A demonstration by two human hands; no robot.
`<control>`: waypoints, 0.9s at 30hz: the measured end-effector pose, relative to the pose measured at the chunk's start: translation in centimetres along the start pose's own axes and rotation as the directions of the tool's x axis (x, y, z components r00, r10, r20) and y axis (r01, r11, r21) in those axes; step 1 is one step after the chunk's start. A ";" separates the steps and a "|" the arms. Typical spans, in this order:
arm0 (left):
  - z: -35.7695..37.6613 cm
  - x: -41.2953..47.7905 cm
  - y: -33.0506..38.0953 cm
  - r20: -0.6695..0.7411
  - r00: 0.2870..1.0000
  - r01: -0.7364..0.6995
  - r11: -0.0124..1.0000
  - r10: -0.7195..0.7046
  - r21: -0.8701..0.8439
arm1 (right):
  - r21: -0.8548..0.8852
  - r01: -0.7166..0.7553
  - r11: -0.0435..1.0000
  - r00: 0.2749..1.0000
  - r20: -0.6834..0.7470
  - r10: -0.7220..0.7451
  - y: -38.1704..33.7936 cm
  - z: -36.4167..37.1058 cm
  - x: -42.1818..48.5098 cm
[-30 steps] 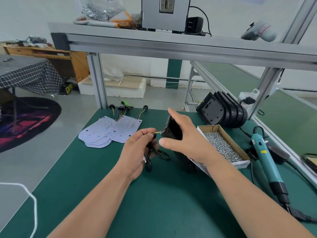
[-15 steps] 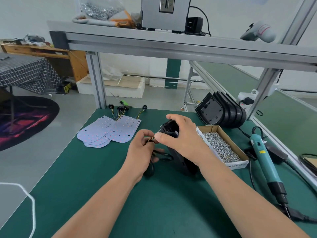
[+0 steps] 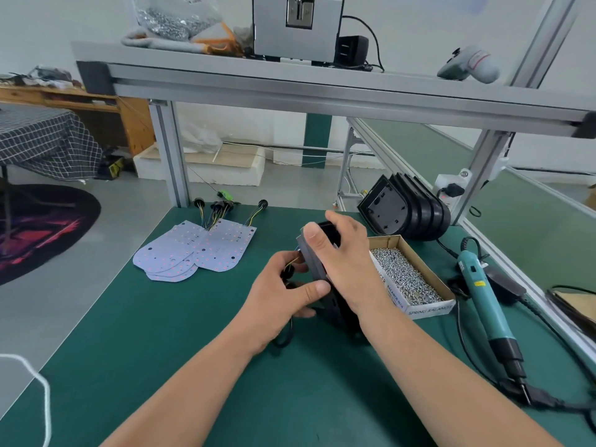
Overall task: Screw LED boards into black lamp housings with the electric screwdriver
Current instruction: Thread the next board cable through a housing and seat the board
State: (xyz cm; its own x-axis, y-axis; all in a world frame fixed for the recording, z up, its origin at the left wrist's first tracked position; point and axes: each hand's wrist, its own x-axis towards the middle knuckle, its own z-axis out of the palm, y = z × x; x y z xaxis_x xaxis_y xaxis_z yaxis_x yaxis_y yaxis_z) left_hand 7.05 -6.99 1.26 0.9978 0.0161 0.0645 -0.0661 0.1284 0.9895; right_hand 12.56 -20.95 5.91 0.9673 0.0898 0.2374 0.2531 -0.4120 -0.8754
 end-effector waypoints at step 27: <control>-1.6 0.6 0.7 0.036 0.995 0.091 0.994 -0.089 -0.064 | -0.383 0.105 0.918 0.868 0.486 0.103 4.3 -7.7 -0.6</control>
State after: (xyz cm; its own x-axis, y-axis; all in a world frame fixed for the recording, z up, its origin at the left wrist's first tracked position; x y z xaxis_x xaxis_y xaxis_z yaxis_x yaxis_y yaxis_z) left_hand 7.63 -5.32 1.78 0.9993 -0.0309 -0.0192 0.0248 0.1928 0.9809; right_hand 12.93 -29.79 5.28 0.8750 0.4758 -0.0890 0.3265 -0.7159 -0.6172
